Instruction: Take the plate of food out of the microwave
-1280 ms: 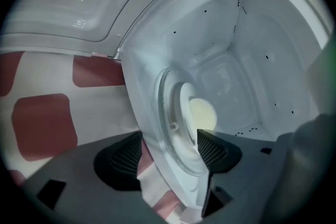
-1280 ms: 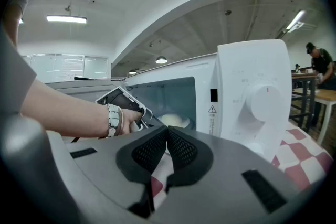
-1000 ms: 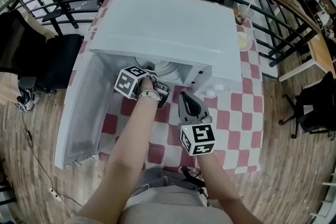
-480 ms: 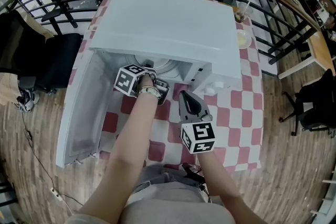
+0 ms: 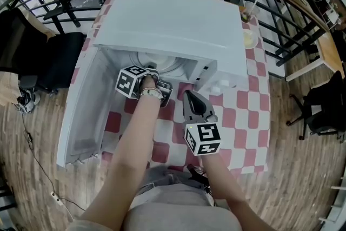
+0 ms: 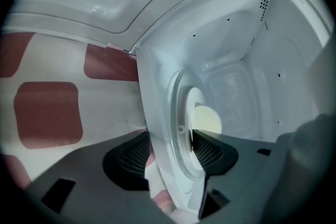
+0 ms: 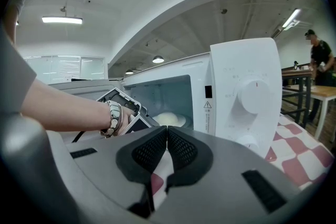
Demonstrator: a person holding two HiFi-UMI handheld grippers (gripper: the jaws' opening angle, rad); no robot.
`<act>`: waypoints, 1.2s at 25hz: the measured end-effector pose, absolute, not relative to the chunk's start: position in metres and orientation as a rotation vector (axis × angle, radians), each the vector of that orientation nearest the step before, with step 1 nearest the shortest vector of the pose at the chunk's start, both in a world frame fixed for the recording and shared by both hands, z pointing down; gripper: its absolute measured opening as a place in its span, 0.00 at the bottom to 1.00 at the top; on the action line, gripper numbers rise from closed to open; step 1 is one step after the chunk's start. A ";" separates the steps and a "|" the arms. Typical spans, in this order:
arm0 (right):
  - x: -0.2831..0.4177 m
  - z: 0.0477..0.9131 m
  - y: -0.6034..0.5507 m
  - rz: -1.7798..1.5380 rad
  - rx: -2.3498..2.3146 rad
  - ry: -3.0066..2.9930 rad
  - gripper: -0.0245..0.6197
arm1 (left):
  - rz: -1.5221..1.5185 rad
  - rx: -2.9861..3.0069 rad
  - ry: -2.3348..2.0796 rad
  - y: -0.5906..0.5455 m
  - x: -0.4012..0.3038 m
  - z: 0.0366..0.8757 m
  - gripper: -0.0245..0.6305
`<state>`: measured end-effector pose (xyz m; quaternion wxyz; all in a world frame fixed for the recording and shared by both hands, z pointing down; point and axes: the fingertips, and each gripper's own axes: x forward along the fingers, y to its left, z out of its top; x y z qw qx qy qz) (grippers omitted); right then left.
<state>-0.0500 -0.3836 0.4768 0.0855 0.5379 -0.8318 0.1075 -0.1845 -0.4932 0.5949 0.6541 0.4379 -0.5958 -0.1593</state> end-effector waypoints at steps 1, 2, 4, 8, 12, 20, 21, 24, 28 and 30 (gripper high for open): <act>-0.050 0.476 -0.383 0.319 1.605 -2.482 0.08 | -0.364 0.992 -1.350 -0.492 -0.184 0.594 0.43; -0.050 0.475 -0.383 0.318 1.605 -2.483 0.08 | -0.366 0.991 -1.348 -0.491 -0.184 0.594 0.41; -0.051 0.474 -0.382 0.318 1.604 -2.486 0.08 | -0.369 0.991 -1.346 -0.489 -0.184 0.592 0.39; -0.053 0.474 -0.378 0.325 1.602 -2.489 0.08 | -0.370 1.000 -1.338 -0.486 -0.185 0.589 0.32; -0.053 0.473 -0.374 0.337 1.605 -2.490 0.08 | -0.365 1.005 -1.335 -0.483 -0.185 0.584 0.26; -0.048 0.470 -0.372 0.367 1.627 -2.500 0.08 | -0.390 0.999 -1.328 -0.479 -0.187 0.580 0.18; -0.048 0.470 -0.372 0.371 1.631 -2.500 0.08 | -0.391 1.000 -1.324 -0.478 -0.187 0.580 0.17; -0.047 0.469 -0.371 0.372 1.634 -2.502 0.08 | -0.390 1.002 -1.317 -0.478 -0.186 0.579 0.16; -0.047 0.468 -0.370 0.372 1.636 -2.500 0.08 | -0.378 1.000 -1.304 -0.478 -0.186 0.577 0.15; -0.046 0.469 -0.370 0.375 1.639 -2.500 0.08 | -0.374 1.010 -1.303 -0.479 -0.187 0.575 0.12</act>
